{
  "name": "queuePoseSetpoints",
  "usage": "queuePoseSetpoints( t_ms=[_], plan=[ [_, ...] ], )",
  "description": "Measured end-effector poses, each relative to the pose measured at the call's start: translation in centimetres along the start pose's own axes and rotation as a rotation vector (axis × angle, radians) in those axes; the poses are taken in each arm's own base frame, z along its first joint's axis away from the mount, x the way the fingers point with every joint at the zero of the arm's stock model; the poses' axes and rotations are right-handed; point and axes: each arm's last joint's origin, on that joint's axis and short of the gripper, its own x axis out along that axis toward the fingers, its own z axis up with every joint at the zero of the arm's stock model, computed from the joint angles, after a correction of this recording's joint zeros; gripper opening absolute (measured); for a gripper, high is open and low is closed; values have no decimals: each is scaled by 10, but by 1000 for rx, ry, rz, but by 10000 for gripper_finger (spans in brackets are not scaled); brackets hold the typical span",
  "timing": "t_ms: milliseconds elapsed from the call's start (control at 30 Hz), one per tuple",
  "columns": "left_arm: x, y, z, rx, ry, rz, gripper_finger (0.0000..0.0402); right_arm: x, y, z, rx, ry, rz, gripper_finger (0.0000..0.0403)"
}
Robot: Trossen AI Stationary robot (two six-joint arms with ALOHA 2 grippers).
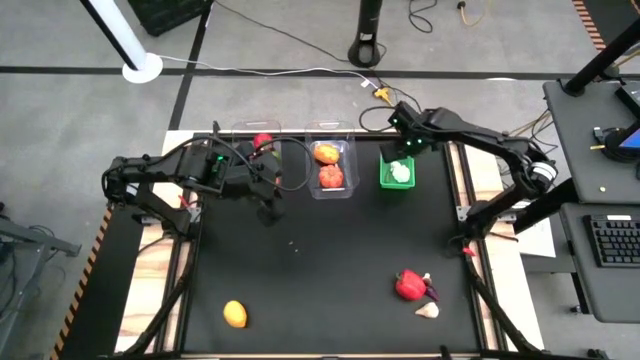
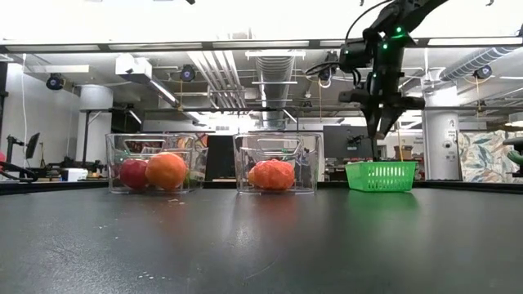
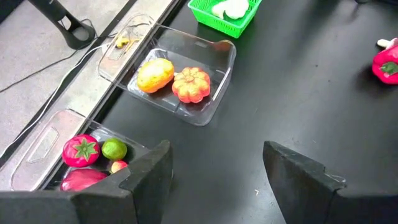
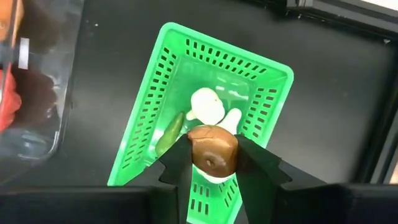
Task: Sort produce into baskets
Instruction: Put the ginger into the green bin, then put the red bell pepper into the right transparent bin
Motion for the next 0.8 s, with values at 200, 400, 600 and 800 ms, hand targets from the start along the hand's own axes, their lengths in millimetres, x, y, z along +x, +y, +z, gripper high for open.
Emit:
queuePoseSetpoints(
  t_ms=[200, 400, 600, 800],
  plan=[
    [0, 0, 0, -11, 0, 0, 231, 3, 0, 0, 15, -7, 4, 152],
    [0, 0, 0, -21, -1, 0, 231, 1, 1, 1, 17, -11, 7, 206],
    [0, 0, 0, -21, -3, -1, 231, -9, 4, 2, 28, -17, 67, 235],
    [0, 0, 0, -12, -2, -2, 231, -35, 19, -13, -3, 36, 271, 250]
  ],
)
